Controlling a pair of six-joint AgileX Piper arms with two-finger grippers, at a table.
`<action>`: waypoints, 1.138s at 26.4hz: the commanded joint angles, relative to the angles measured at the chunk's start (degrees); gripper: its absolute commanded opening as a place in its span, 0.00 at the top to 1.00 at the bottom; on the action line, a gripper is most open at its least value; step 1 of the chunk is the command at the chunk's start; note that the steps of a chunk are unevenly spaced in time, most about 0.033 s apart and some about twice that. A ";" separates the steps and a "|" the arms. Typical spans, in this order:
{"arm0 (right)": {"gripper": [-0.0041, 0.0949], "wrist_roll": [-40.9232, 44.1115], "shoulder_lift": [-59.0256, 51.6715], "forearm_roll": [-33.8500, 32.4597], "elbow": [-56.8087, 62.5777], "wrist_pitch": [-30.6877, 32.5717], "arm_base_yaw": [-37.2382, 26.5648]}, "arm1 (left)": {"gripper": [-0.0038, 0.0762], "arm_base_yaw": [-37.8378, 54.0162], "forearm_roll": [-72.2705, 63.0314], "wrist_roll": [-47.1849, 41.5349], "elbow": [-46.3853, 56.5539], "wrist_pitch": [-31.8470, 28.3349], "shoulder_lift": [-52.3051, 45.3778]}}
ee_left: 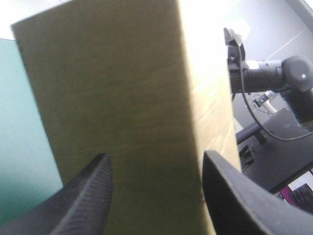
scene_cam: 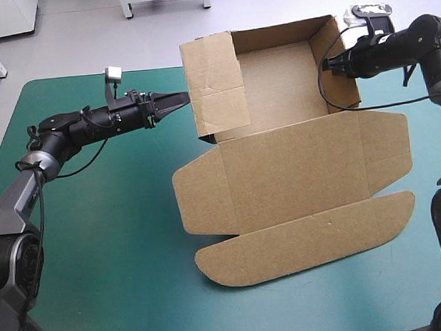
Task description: Fold the box
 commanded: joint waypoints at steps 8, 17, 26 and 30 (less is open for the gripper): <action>0.98 2.13 -2.94 3.09 -1.65 -3.65 -0.49 | 0.45 -4.22 9.67 -9.66 -9.51 2.74 -3.48; 0.97 4.01 -2.87 2.40 -1.65 -2.47 0.31 | 0.45 -8.03 25.19 -20.63 -17.90 -7.33 -3.48; 0.98 9.26 -2.87 -2.65 -1.65 -3.25 5.80 | 0.45 -13.83 45.25 -34.94 -23.98 -14.52 -3.48; 0.97 10.95 -2.20 -2.63 -1.65 -1.50 5.82 | 0.45 -16.35 59.45 -43.77 -24.37 -16.68 -3.38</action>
